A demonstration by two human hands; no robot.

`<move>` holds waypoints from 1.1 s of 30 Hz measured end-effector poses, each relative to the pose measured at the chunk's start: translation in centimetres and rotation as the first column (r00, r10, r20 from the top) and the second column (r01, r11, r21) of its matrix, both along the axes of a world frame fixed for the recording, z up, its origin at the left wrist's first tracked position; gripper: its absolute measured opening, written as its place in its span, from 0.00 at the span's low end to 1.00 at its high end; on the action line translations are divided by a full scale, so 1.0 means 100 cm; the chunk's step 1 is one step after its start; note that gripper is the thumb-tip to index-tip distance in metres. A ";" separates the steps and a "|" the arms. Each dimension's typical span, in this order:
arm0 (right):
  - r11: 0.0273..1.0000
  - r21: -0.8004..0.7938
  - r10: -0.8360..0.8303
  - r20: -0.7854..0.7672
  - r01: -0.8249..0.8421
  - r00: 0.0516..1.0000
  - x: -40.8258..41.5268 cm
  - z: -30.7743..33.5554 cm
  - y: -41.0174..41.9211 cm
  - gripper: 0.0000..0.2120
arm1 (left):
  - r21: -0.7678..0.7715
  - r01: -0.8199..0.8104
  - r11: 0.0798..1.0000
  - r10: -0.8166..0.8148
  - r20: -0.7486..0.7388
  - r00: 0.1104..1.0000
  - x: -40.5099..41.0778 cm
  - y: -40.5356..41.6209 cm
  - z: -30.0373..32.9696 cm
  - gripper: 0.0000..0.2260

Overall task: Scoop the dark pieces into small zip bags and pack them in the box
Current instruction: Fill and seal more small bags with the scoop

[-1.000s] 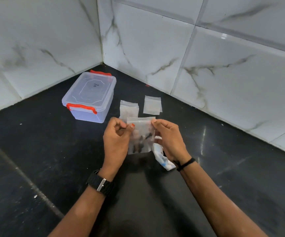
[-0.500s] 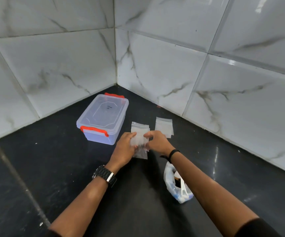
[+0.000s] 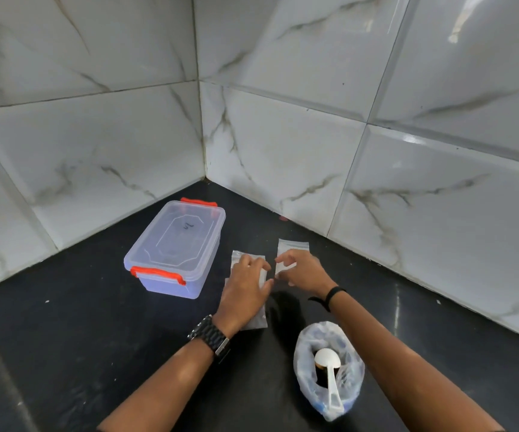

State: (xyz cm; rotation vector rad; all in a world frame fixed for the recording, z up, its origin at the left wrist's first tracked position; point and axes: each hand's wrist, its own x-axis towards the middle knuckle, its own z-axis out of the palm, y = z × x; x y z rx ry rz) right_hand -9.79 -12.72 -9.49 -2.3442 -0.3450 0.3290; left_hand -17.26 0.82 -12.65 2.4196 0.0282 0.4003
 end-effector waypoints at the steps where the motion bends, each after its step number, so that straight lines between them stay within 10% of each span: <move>1: 0.999 0.003 -0.048 -0.008 0.048 0.999 0.007 0.000 -0.005 0.14 | 0.018 0.007 1.000 -0.007 0.005 1.000 0.009 -0.005 0.002 0.10; 10: 0.943 0.010 -0.334 0.009 0.334 0.943 0.034 -0.018 -0.023 0.12 | 0.440 -0.138 0.888 0.279 -0.274 0.920 0.081 -0.030 0.000 0.15; 18: 0.927 0.007 -0.373 -0.041 0.374 0.927 0.028 -0.032 -0.018 0.13 | 0.482 -0.134 0.866 0.242 -0.170 0.955 0.084 -0.035 -0.016 0.09; 24: 0.789 0.354 -0.470 -0.179 0.503 0.864 0.018 -0.019 -0.025 0.24 | 0.003 -0.086 0.996 0.086 0.045 0.995 0.073 -0.031 0.000 0.05; 28: 0.651 0.561 -0.365 -0.359 0.511 0.859 -0.002 -0.007 -0.042 0.28 | -0.439 0.042 0.898 -0.043 0.008 0.999 0.042 -0.031 0.025 0.04; 33: 0.528 0.729 -0.134 -0.434 0.435 0.891 -0.054 0.010 -0.065 0.23 | -0.580 0.116 0.806 -0.135 0.010 0.991 -0.002 -0.035 0.033 0.06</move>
